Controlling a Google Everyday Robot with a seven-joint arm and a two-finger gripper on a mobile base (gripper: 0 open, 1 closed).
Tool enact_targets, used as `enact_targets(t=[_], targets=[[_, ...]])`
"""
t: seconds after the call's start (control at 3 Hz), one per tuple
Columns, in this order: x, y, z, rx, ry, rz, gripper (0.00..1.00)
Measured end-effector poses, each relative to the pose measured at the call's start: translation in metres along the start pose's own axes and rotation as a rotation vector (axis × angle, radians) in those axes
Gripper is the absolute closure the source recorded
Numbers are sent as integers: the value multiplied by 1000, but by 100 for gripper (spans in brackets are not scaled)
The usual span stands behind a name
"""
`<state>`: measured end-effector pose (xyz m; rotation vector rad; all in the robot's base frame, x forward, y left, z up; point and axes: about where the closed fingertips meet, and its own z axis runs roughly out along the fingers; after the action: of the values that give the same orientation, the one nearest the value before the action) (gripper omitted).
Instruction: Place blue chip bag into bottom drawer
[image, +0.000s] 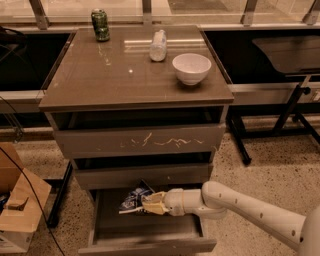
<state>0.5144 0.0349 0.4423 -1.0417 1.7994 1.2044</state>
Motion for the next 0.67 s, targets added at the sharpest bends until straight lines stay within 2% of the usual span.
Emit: enact_targets(t=[0.33, 0.67], targets=[[13, 0, 8, -10, -10, 28, 100], [15, 1, 9, -24, 8, 20, 100]])
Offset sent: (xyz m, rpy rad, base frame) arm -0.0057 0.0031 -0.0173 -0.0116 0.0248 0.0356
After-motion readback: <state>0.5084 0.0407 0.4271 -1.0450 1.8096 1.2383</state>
